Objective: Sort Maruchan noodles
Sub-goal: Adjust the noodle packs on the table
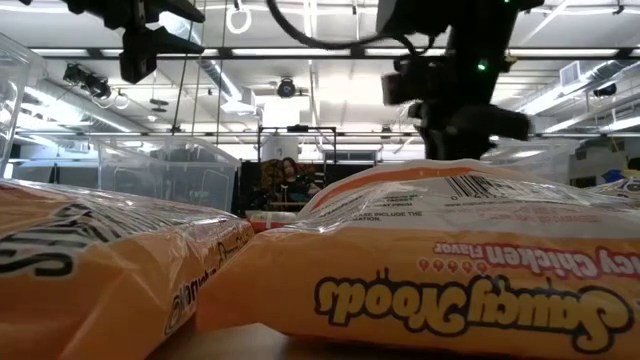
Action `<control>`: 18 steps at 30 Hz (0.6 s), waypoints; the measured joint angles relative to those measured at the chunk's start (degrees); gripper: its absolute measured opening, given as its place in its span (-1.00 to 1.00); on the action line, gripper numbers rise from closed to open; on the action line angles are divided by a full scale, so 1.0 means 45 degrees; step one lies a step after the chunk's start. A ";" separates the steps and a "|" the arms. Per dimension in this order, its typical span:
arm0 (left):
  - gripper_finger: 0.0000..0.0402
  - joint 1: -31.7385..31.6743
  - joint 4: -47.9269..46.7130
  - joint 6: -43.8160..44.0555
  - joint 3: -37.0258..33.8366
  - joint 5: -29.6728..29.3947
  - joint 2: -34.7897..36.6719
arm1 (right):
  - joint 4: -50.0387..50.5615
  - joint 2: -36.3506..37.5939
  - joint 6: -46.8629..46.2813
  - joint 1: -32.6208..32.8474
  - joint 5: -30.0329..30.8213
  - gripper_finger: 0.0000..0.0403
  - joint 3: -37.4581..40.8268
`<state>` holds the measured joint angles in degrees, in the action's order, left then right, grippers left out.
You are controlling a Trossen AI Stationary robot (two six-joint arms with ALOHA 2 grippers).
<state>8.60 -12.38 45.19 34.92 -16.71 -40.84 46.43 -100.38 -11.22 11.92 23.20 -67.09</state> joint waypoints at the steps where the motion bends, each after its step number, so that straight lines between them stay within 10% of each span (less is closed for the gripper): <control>1: -0.10 0.0000 -0.0025 0.0000 0.0000 0.0000 0.0000 | -0.0391 0.0022 -0.1032 0.0034 0.0355 -0.36 0.0000; 9: -0.10 0.0000 0.0002 0.0010 0.0000 -0.0020 0.0000 | -0.0999 -0.0170 -0.9856 -0.0713 -0.0276 -0.29 0.0000; 18: -0.10 -0.0001 0.0009 0.0000 0.0000 -0.0808 0.0000 | 0.0319 -0.0399 -1.0627 -0.2314 -0.1666 0.02 -0.1625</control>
<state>8.60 -12.34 45.19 34.92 -20.35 -40.84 47.87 -102.17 -59.04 1.50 15.70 -74.40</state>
